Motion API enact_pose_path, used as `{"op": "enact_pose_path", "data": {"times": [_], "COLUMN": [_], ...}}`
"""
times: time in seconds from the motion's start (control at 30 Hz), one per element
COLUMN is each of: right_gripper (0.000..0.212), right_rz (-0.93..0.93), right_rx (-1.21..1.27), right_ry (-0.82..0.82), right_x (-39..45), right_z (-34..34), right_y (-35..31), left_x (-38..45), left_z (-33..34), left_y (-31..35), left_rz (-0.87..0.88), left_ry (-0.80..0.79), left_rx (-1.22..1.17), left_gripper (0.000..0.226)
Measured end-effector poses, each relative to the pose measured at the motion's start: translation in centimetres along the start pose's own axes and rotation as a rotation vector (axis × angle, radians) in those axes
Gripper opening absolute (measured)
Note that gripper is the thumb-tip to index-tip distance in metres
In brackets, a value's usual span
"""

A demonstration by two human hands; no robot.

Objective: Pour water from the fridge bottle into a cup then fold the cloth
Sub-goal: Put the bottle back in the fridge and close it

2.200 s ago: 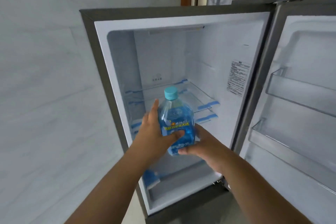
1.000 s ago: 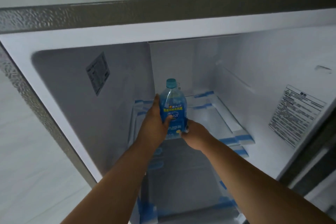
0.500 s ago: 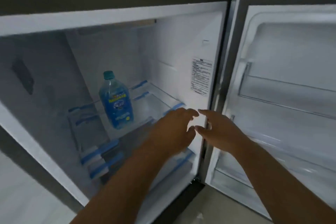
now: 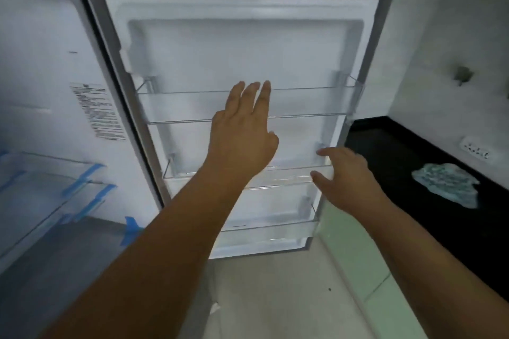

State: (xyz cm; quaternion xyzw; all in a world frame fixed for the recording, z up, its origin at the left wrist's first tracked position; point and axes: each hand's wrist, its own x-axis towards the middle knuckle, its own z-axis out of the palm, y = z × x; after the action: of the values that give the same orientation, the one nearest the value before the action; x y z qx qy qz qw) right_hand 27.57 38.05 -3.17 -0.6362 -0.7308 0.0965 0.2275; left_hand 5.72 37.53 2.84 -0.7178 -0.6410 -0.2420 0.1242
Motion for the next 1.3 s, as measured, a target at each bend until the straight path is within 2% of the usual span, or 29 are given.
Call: {"op": "enact_pose_path", "data": {"times": [0.1, 0.2, 0.33, 0.43, 0.57, 0.63, 0.7, 0.77, 0.87, 0.93, 1.0, 1.07, 1.1, 1.17, 1.23, 1.3], "right_gripper": [0.055, 0.062, 0.08, 0.1, 0.112, 0.102, 0.072, 0.059, 0.071, 0.08, 0.083, 0.097, 0.097, 0.084, 0.075, 0.077], "right_rz": [0.061, 0.044, 0.02, 0.036, -0.026, -0.025, -0.04, -0.066, -0.141, -0.184, -0.222, -0.219, -0.217, -0.256, -0.305, -0.364], "right_rx": [0.002, 0.058, 0.188, 0.376, 0.375, 0.459, 0.58, 0.659, 0.74, 0.681, 0.587, 0.594, 0.602, 0.59, 0.574, 0.557], "right_ry": [-0.003, -0.015, -0.069, -0.189, -0.261, -0.196, -0.111, -0.067, -0.042, -0.103, -0.168, -0.17, -0.159, -0.135, -0.148, -0.173], "right_x": [0.7, 1.7, 3.4, 5.0, 6.5, 6.5, 6.4, 6.3, 6.2, 6.1, 5.8, 5.4, 5.2, 4.6, 3.5, 2.0], "right_z": [-2.2, -3.5, -4.5, -5.4, -5.0, -4.9, -5.1, -5.5, -6.0, -6.3, -6.5, -6.3, -5.9, -5.4, -5.1, -5.2], "right_y": [2.9, 4.9, 7.0, 8.2, 9.0, 9.2, 10.0, 11.1, 12.3, 12.6, 12.7, 12.9, 13.0, 12.9, 12.6, 11.9], "left_x": [0.1, 0.3, 0.3, 0.0, -1.2, -2.0, -2.7, -3.4, -4.6, -5.8, -7.6, -9.8, -10.9, -12.6, -14.0, -15.5], "left_z": [1.2, 1.9, 2.1, 2.3, 2.1, 1.8, 1.5, 1.3, 1.1, 1.7, 3.2, 5.4, 6.5, 8.1, 9.4, 10.5], "left_y": [0.1, 0.4, 0.9, 1.6, 2.4, 2.6, 2.9, 3.3, 4.8, 7.3, 10.9, 14.9, 16.6, 19.3, 21.1, 22.2], "left_rz": [-0.012, -0.029, -0.069, -0.11, -0.181, -0.225, -0.273, -0.307, -0.373, -0.504, -0.514, -0.386, -0.344, -0.349, -0.388, -0.407], "left_ry": [0.054, 0.095, 0.164, 0.23, 0.285, 0.298, 0.311, 0.336, 0.343, 0.335, 0.389, 0.433, 0.391, 0.207, 0.086, 0.036], "left_rx": [0.056, 0.054, 0.036, 0.048, 0.072, 0.064, 0.052, 0.034, 0.001, -0.054, -0.059, -0.028, -0.033, -0.084, -0.154, -0.181], "left_gripper": [0.091, 0.09, 0.084, 0.077, 0.073, 0.073, 0.072, 0.072, 0.087, 0.099, 0.088, 0.06, 0.048, 0.032, 0.027, 0.03]}}
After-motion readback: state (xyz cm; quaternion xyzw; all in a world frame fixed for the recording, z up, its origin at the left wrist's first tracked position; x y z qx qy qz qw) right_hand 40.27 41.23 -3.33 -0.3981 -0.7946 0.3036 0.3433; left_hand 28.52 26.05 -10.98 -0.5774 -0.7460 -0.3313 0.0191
